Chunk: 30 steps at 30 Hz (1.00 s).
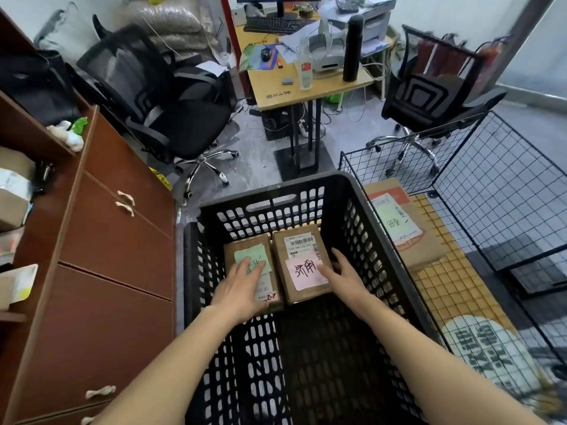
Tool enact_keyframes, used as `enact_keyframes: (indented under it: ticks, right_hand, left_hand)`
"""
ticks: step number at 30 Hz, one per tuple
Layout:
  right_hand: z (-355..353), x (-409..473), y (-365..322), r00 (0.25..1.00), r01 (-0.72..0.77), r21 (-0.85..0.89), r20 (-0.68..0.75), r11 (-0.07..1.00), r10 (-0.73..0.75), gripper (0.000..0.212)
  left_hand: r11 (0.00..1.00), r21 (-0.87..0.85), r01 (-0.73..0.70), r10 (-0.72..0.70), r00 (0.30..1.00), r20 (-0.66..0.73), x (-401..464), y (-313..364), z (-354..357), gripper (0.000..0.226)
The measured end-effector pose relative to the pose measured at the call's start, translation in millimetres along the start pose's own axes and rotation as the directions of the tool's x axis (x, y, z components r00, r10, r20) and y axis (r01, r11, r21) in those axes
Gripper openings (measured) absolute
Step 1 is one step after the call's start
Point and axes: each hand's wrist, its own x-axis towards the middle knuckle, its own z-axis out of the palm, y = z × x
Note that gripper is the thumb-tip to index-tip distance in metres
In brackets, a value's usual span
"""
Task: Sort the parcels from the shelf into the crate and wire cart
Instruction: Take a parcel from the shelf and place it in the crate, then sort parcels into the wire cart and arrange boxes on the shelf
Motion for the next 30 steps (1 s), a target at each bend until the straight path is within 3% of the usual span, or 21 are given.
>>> enact_keyframes:
  ticks: [9,16,23,30]
  right_hand:
    - [-16,-80,-57,0.985,0.152,-0.274,-0.03,0.95,-0.167,0.075]
    - [-36,-204,-117,0.905,0.246,-0.501,-0.188,0.83,-0.381,0.074]
    - [-55,-371,-133,0.789,0.045,-0.681,-0.425,0.731,-0.444,0.076]
    - [-95,-574,-105,0.605,-0.145,-0.612,-0.677,0.778,-0.419,0.078]
  left_hand:
    - [0.99,0.018,-0.142,0.143,0.971,-0.191,-42,22,-55,0.087]
    - [0.94,0.028,-0.34,0.328,0.876,-0.353,-114,50,-131,0.081]
    - [0.796,0.104,-0.597,0.575,0.69,-0.439,-233,94,-180,0.077]
    - [0.562,0.194,-0.804,0.784,0.445,-0.432,-377,188,-194,0.076]
